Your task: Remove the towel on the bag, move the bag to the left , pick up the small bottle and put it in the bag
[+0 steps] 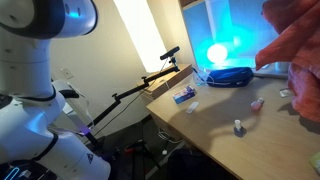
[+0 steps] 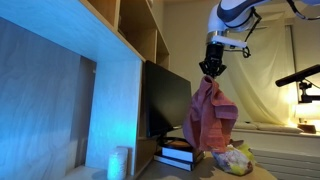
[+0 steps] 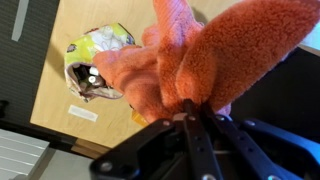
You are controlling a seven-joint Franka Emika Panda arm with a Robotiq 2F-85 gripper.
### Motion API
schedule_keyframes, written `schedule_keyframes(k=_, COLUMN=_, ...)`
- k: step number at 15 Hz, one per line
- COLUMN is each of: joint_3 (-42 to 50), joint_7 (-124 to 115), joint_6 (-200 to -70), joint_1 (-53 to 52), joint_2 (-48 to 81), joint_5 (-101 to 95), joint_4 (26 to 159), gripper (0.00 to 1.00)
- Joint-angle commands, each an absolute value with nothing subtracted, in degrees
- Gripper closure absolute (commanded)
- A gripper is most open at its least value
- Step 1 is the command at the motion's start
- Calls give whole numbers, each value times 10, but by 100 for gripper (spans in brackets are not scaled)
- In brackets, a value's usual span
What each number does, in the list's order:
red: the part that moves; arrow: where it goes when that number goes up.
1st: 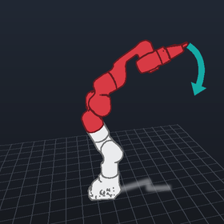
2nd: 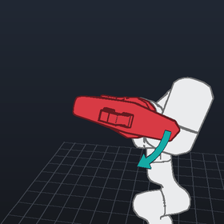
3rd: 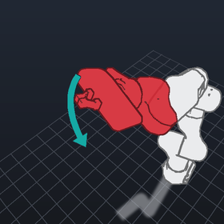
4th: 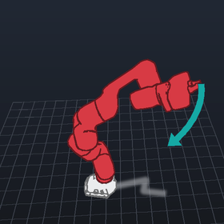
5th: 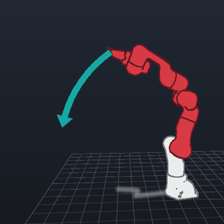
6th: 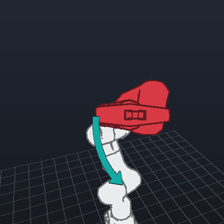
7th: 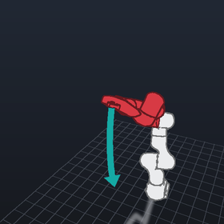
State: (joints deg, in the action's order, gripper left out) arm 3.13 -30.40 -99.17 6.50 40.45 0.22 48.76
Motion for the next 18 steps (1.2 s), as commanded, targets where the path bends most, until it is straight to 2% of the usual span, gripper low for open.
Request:
schedule_keyframes(k=1, joint_3=31, joint_7=-304, joint_6=-992, joint_1=65, joint_2=405, joint_5=2, joint_4=488, gripper=92)
schedule_keyframes(k=2, joint_3=31, joint_7=-304, joint_6=-992, joint_1=65, joint_2=405, joint_5=2, joint_4=488, gripper=98)
schedule_keyframes(k=18, joint_3=30, joint_7=-327, joint_6=-1123, joint_1=35, joint_2=403, joint_5=-3, joint_4=358, gripper=98)
